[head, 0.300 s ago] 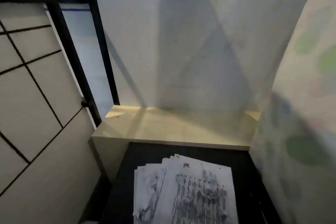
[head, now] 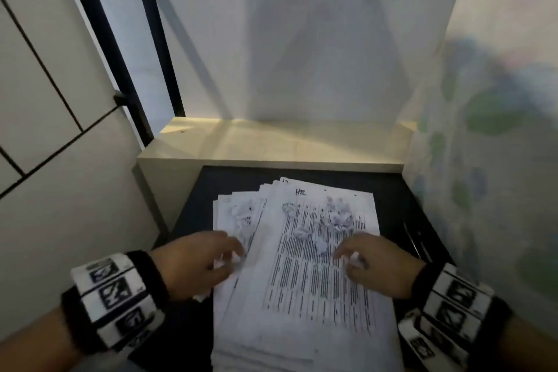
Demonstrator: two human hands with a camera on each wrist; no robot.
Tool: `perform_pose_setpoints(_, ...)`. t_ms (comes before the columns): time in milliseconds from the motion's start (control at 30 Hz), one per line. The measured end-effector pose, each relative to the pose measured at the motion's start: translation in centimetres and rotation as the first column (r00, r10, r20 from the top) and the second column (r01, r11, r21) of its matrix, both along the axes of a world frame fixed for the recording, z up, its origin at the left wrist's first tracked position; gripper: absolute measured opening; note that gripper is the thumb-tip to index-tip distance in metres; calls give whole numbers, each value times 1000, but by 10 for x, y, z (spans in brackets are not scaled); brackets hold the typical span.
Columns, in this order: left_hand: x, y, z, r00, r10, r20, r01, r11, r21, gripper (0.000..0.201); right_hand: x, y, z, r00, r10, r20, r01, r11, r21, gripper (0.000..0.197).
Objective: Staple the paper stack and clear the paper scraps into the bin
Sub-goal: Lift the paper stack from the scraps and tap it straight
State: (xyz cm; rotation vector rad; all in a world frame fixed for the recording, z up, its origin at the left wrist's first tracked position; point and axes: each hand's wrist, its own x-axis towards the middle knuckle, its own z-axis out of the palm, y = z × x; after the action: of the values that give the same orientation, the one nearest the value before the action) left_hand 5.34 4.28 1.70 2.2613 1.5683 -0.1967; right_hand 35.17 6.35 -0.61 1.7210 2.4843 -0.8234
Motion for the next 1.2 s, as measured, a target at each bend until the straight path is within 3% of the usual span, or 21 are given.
perform_pose_setpoints(200, 6, 18, -18, 988, 157, -18, -154, 983, 104, 41, 0, 5, -3, 980, -171, 99, 156, 977, 143, 33)
perform_pose_setpoints(400, -3, 46, -29, 927, 373, -39, -367, 925, 98, 57, 1, 24, -15, 923, -344, 174, 343, 939, 39, 74)
perform_pose_setpoints(600, 1, 65, -33, 898, 434, -65, -435, 900, 0, 55, -1, 49, -27, 864, -483, 140, 488, 873, -3, 75)
perform_pose_setpoints(800, 12, 87, -47, 898, 437, 51, -434, 898, -70, 64, -11, 61, -33, 888, -453, 85, 453, 891, 13, 65)
perform_pose_setpoints(933, 24, 95, -42, 869, 474, 138, -469, 880, -68, 59, -19, 69, -41, 908, -404, 109, 398, 914, 73, 57)
perform_pose_setpoints(1200, 44, 110, -45, 851, 439, 289, -421, 898, -126, 96, -27, 96, -36, 934, -346, 93, 346, 938, 15, 61)
